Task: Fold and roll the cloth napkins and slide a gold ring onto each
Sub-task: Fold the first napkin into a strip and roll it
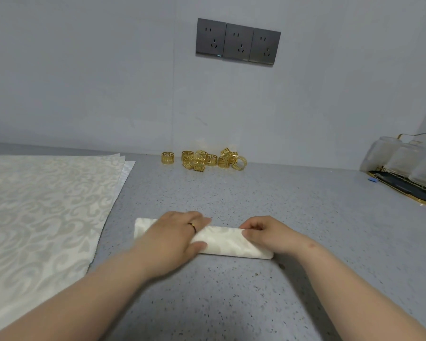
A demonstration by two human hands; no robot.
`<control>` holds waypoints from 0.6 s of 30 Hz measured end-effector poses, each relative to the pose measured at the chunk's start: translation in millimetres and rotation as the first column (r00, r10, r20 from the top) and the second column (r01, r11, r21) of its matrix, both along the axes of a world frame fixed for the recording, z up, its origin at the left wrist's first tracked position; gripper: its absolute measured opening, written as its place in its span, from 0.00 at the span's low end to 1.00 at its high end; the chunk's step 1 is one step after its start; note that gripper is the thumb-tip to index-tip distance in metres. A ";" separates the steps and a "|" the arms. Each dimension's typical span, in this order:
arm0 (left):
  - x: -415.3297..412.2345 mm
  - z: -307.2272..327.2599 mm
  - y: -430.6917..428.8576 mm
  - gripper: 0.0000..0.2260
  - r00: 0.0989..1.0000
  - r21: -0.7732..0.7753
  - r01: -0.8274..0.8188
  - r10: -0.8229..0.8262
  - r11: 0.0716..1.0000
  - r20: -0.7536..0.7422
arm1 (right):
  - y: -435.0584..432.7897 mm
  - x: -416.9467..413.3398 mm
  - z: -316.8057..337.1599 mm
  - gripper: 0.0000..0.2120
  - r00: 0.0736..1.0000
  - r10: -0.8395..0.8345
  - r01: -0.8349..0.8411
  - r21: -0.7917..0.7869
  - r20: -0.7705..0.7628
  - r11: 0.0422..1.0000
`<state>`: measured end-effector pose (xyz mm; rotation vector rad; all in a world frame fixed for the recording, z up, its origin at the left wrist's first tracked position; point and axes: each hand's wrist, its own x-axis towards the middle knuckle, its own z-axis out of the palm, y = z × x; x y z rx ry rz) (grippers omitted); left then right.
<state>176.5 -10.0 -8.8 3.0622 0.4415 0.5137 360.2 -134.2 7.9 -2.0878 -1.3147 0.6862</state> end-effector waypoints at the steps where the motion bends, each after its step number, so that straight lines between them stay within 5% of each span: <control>1: 5.7 -2.7 -5.8 0.40 0.999 -0.016 0.040 -0.040 0.999 0.004 | 3.1 2.0 -1.2 0.09 1.000 -0.008 0.008 -0.002 -0.006 1.000; 4: 22.1 -10.7 -10.9 0.38 0.995 0.080 0.100 -0.102 0.992 0.013 | 9.8 2.7 -6.4 0.06 0.997 -0.079 0.078 0.019 0.014 0.997; 7: 27.6 -21.5 -4.0 0.42 0.996 -0.145 0.053 -0.062 0.988 -0.060 | 7.6 4.0 -13.1 0.08 0.958 -0.167 0.151 0.085 0.231 0.985; 11: 28.0 -21.4 -1.4 0.48 0.994 -0.166 0.037 -0.054 0.985 -0.098 | -12.1 -0.5 -16.0 0.17 0.841 -0.067 -0.067 0.226 0.537 0.972; 15: 28.0 -23.0 -0.6 0.50 0.993 -0.186 0.016 -0.038 0.982 -0.113 | -26.8 1.5 -22.9 0.15 0.627 0.042 -0.221 0.126 0.778 0.967; 18: 27.5 -22.8 -1.2 0.52 0.993 -0.195 0.004 -0.027 0.981 -0.113 | -23.7 -3.5 -14.9 0.14 0.731 0.102 -0.199 0.068 0.675 0.978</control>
